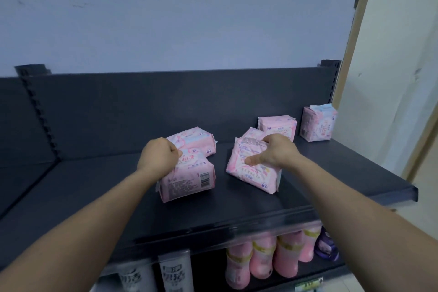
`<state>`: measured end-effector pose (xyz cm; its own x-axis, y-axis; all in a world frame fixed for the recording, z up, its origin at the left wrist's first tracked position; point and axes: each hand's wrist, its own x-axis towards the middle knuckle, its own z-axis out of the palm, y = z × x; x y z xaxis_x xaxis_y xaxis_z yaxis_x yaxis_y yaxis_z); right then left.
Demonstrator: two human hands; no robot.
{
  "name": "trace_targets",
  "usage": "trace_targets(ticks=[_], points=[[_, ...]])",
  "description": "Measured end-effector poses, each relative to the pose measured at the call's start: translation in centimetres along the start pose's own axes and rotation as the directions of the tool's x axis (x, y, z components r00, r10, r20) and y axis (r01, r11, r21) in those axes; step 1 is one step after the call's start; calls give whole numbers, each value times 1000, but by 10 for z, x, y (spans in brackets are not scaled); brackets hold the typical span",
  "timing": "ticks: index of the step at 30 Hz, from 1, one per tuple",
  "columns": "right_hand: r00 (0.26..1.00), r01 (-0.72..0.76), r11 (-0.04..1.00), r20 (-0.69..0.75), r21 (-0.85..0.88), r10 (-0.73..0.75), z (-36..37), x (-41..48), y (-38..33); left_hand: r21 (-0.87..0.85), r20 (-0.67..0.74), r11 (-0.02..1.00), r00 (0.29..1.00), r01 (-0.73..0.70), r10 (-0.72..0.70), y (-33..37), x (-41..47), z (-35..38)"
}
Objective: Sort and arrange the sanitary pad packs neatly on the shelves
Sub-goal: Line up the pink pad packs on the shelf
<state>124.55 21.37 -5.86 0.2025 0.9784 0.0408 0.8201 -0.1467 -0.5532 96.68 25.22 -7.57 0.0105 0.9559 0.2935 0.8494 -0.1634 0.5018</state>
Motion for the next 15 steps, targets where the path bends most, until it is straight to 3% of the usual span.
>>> trace_targets(ticks=[7, 15], points=[[972, 228, 974, -57, -2, -228, 26, -8, -52, -2, -191, 994, 976, 105, -103, -22, -28, -46], [863, 506, 860, -51, 68, -503, 62, -39, -146, 72, -366, 958, 901, 277, -233, -77, -88, -111]])
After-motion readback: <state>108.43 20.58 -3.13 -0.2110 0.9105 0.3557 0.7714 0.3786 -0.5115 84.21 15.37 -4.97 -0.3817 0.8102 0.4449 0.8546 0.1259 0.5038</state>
